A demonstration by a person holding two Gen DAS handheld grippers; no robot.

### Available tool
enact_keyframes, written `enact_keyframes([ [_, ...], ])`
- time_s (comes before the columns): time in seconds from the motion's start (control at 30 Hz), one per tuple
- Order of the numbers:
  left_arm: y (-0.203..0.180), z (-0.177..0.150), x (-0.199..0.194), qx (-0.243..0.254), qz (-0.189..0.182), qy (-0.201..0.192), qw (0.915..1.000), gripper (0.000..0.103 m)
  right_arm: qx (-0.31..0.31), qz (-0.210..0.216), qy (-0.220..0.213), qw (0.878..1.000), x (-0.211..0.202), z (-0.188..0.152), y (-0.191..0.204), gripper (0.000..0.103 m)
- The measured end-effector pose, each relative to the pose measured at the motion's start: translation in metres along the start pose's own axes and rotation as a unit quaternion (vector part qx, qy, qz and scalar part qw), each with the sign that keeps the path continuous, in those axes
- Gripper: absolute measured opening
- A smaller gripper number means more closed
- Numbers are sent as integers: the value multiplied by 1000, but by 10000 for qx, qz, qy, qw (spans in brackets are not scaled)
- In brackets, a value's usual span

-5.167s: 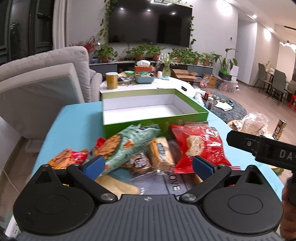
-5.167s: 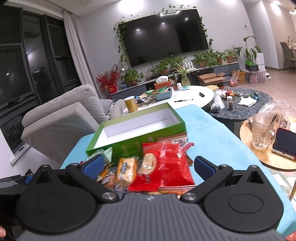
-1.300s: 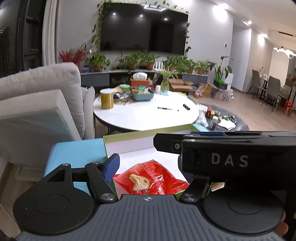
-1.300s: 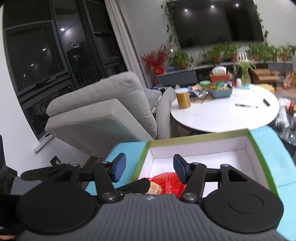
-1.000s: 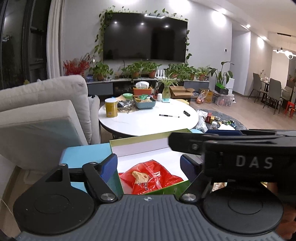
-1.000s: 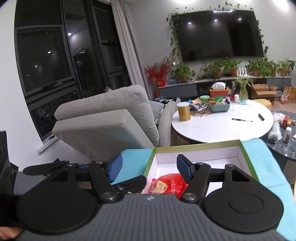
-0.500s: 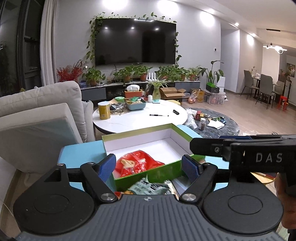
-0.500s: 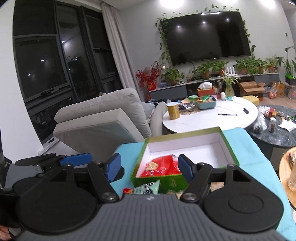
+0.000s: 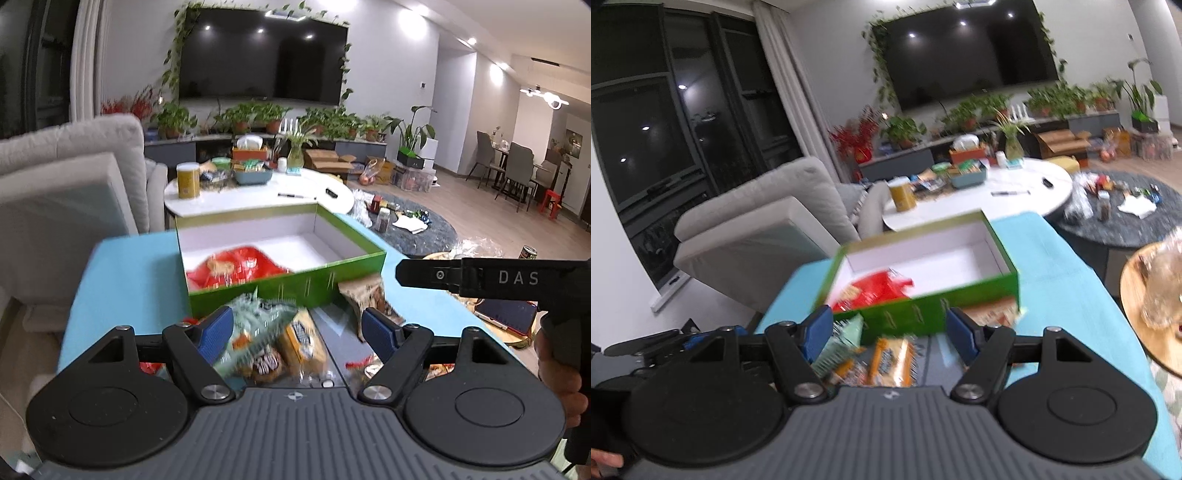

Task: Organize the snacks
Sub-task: 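Move the right gripper back to the pile over the green cracker bag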

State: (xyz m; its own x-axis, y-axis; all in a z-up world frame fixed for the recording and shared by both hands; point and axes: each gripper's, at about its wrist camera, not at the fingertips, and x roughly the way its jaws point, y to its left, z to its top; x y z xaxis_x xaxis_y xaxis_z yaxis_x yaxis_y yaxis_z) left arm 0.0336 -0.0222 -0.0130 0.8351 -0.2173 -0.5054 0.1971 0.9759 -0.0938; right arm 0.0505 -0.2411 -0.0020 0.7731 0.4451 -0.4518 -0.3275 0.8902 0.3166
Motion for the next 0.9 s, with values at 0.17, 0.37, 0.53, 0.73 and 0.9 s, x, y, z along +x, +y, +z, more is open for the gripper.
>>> enact_keyframes([
  [0.17,3,-12,11,124,134,194,9996,70,219,48,293,9993,15,-15,-11,79],
  [0.37,26,-16,15,-76,414,280,9987,70,80,176,495,9986,30,-20,-1,79],
  [0.53,44,-17,9,-255,617,274,9974,69,-127,343,603,9975,51,-11,16,79],
  [0.73,76,-26,12,-652,831,407,9936,69,-540,506,777,9942,86,7,45,79],
  [0.9,86,-28,16,-859,691,477,9928,69,-699,340,1242,9892,118,5,55,79],
])
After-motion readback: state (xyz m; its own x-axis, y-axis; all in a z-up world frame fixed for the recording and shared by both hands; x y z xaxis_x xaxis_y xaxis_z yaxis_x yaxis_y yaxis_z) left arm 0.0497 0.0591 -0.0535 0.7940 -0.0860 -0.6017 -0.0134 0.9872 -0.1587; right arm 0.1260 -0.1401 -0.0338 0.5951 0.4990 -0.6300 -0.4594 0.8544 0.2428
